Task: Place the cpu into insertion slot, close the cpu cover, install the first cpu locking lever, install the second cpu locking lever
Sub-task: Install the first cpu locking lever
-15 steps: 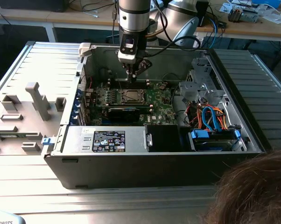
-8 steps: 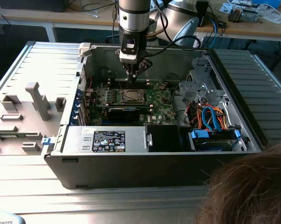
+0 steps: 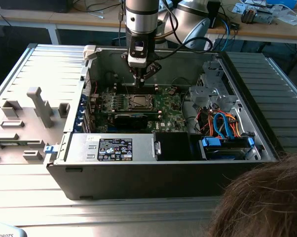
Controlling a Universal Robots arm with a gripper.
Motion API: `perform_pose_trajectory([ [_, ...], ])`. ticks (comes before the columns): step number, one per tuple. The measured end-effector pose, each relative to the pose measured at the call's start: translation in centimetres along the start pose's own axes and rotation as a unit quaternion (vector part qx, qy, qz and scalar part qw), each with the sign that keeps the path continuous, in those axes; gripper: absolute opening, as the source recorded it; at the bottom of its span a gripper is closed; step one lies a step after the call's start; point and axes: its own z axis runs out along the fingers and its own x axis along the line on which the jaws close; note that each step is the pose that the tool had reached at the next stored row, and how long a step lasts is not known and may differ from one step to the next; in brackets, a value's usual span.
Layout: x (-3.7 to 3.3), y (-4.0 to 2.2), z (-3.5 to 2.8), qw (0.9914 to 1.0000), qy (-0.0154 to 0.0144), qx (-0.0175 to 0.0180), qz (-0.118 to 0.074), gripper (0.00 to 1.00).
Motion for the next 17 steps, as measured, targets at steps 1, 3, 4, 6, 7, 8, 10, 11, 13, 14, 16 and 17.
perform_pose_trajectory([
  [1, 0.00, 0.00, 0.00, 1.00000, 0.0000, -0.0001, -0.003, 0.11],
  [3, 0.00, 0.00, 0.00, 0.99995, -0.0001, -0.0003, -0.010, 0.11],
  [4, 0.00, 0.00, 0.00, 0.99990, -0.0001, -0.0003, -0.014, 0.11],
  [6, 0.00, 0.00, 0.00, 0.99979, -0.0002, -0.0005, -0.020, 0.11],
  [7, 0.00, 0.00, 0.00, 0.99975, -0.0002, -0.0005, -0.022, 0.11],
  [8, 0.00, 0.00, 0.00, 0.99971, -0.0002, -0.0006, -0.024, 0.11],
  [10, 0.00, 0.00, 0.00, 0.99959, -0.0003, -0.0007, -0.028, 0.11],
  [11, 0.00, 0.00, 0.00, 0.99951, -0.0003, -0.0008, -0.031, 0.11],
  [13, 0.00, 0.00, 0.00, 0.99933, -0.0004, -0.0009, -0.036, 0.11],
  [14, 0.00, 0.00, 0.00, 0.99928, -0.0004, -0.0010, -0.038, 0.11],
  [16, 0.00, 0.00, 0.00, 0.99910, -0.0004, -0.0010, -0.042, 0.11],
  [17, 0.00, 0.00, 0.00, 0.99902, -0.0005, -0.0011, -0.044, 0.11],
])
